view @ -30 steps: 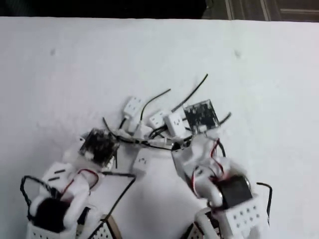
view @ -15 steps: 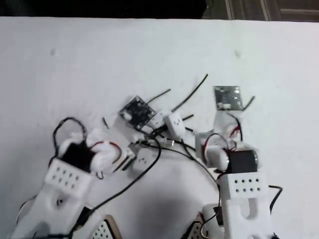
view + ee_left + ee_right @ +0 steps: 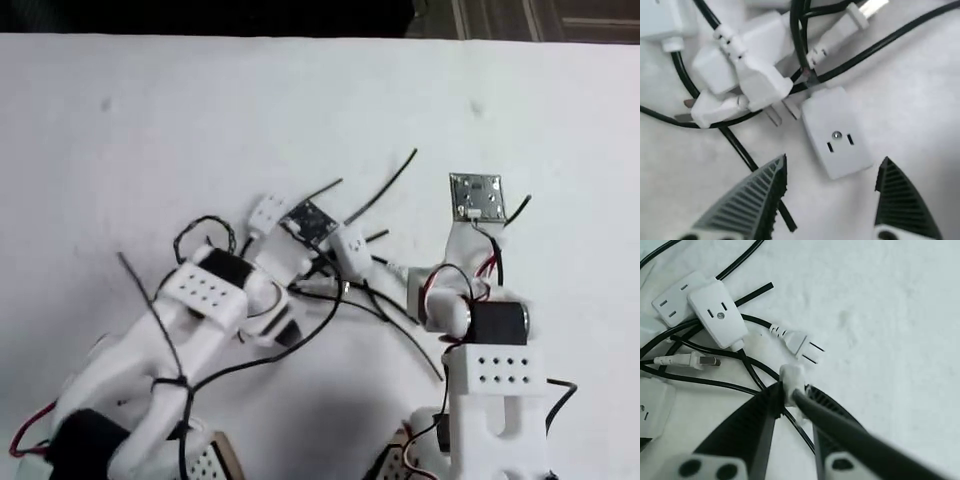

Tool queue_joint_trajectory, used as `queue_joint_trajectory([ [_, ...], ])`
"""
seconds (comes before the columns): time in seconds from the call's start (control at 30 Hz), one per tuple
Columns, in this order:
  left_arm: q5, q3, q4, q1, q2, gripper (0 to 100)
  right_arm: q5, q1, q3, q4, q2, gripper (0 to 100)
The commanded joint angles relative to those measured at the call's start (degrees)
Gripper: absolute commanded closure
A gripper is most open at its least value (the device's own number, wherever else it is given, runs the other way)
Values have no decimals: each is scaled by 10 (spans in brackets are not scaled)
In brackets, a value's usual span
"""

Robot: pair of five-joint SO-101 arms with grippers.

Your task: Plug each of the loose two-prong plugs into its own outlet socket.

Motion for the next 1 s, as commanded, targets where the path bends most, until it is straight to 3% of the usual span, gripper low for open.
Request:
queue_joint_trajectory([
  [0.0, 18, -25, -33, 5, 17, 712, 6, 5, -4, -8, -3, 981],
  [0.27, 27, -25, -51, 11, 69, 723, 6, 4, -4, -7, -3, 981],
  [0.4, 34, -26, -92, 11, 115, 826, 6, 4, -4, -6, -3, 981],
  [0.57, 30, -60, -60, 10, 117, 980, 6, 5, -4, -6, -3, 981],
  [0.97, 29, -221, 132, 7, -197, 978, 6, 5, -4, -6, -3, 981],
])
